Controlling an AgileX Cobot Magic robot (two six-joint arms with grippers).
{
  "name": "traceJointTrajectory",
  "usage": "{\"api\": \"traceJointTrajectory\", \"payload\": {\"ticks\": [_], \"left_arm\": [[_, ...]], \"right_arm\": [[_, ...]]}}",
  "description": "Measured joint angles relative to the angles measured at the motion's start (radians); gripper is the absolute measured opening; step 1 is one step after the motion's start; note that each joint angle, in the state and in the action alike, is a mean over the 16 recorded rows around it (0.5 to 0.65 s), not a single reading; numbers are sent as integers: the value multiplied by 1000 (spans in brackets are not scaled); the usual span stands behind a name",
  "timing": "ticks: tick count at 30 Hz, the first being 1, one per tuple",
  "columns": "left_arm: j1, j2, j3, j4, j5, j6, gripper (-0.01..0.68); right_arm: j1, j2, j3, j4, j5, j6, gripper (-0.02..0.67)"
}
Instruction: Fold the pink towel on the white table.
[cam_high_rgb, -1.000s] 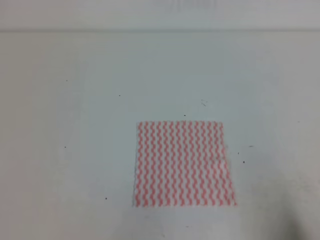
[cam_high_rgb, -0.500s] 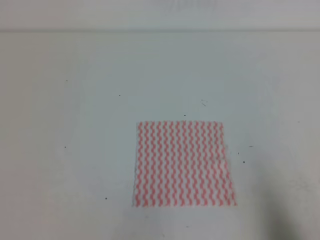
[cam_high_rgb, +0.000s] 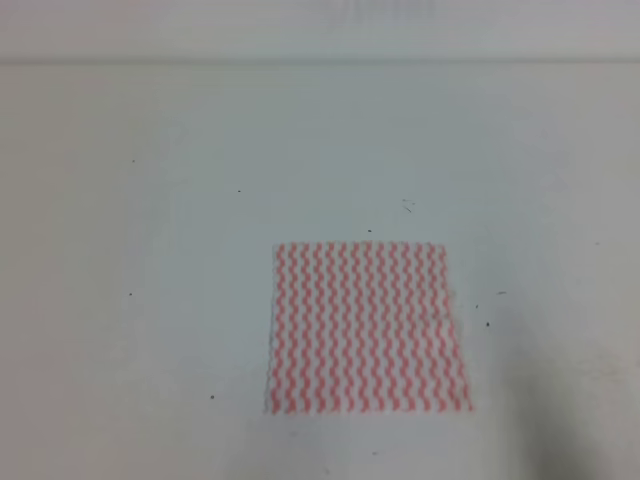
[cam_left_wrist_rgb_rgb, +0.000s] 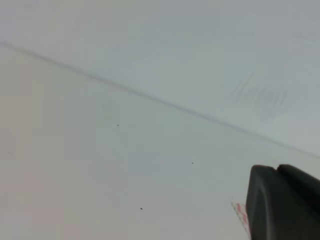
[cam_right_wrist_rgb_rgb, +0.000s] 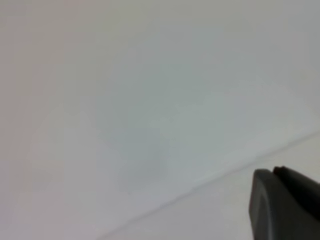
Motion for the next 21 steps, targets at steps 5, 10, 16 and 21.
{"api": "traceJointTrajectory", "payload": {"ticks": [5,10,16,21], "left_arm": [[0,0,-2,0,0,0,-3],[0,-2,-2,-6,1,-1,-4],[0,-3,0,-31,-2,-9,-5],[0,-3,2,-69,-4,-16,-4]], "right_arm": [[0,-4,3,54,9,65,-18],[0,2,3,98,17,109,-18],[0,3,4,117,45,111,-18],[0,10,-6,132,109,113,-18]]}}
